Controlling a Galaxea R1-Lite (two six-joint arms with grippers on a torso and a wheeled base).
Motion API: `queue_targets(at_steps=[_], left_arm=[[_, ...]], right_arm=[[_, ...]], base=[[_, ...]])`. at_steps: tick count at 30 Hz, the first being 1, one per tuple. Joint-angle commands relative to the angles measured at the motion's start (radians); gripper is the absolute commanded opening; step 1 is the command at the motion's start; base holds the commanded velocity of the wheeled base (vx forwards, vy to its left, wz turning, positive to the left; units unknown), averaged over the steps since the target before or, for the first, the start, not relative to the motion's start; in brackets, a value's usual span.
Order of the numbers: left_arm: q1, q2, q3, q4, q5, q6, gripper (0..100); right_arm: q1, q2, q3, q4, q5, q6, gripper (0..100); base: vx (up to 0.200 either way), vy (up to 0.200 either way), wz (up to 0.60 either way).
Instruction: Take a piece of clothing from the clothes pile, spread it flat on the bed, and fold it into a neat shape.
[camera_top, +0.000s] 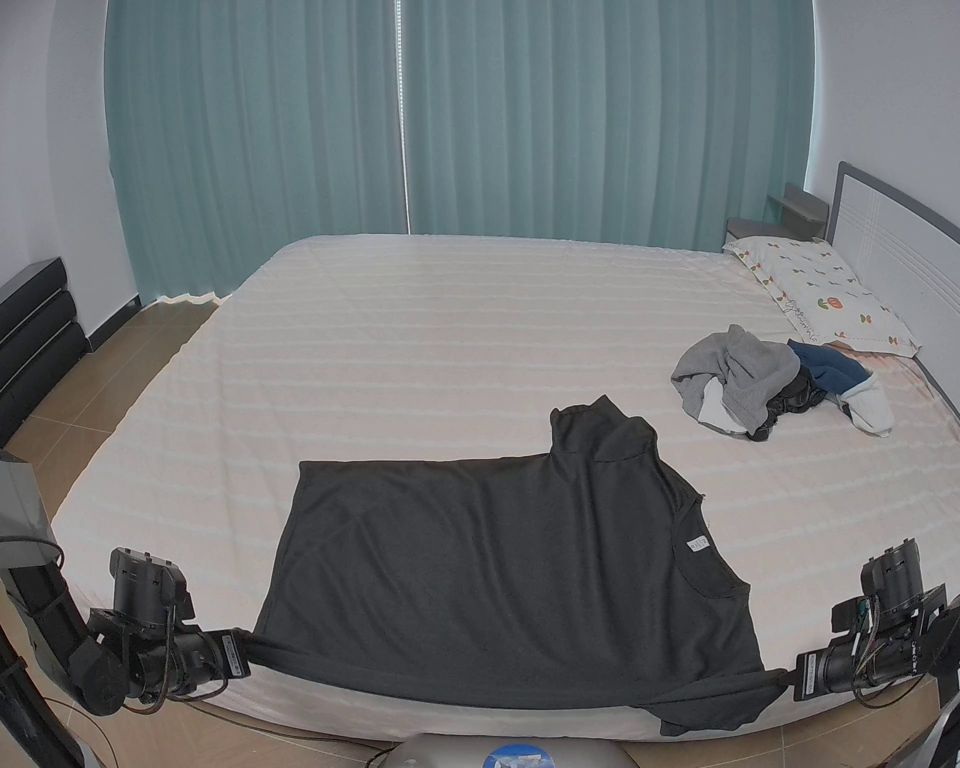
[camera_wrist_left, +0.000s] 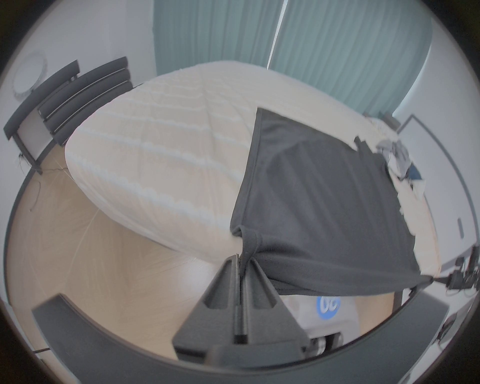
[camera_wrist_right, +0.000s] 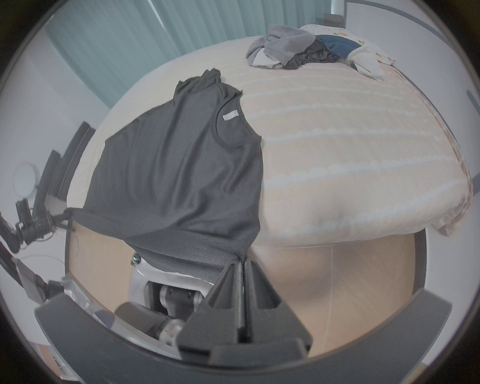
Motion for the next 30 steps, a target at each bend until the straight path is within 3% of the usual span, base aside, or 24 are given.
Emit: queue_targets(at_steps=[1, 6, 7, 14, 22, 30], left_arm=[[0.000, 0.001, -0.033, -0.035, -0.005, -0.039, 0], [0.003, 0.001, -0.063, -0.051, -0.005, -0.104, 0], [0.006, 0.008, -0.088, -0.051, -0.002, -0.148, 0], [0.007, 0.009, -0.096, -0.051, -0.002, -0.157, 0], [0.029, -0.032, -0.149, -0.049, 0.005, -0.248, 0], [0.017, -0.058, -0.126, -0.040, 0.006, -0.239, 0]], right_arm=[[0.001, -0.006, -0.037, -0.005, 0.017, 0.037, 0], [0.001, 0.002, -0.074, -0.008, 0.029, 0.102, 0], [-0.001, -0.001, -0.100, -0.026, 0.031, 0.151, 0], [-0.004, 0.028, -0.149, -0.170, 0.025, 0.332, 0], [-0.011, 0.043, -0.143, -0.204, 0.026, 0.355, 0], [-0.024, -0.001, -0.146, -0.206, 0.033, 0.356, 0]], base=[[0.000, 0.000, 0.00], [0.000, 0.000, 0.00], [0.000, 0.000, 0.00], [0.000, 0.000, 0.00], [0.000, 0.000, 0.00], [0.000, 0.000, 0.00]])
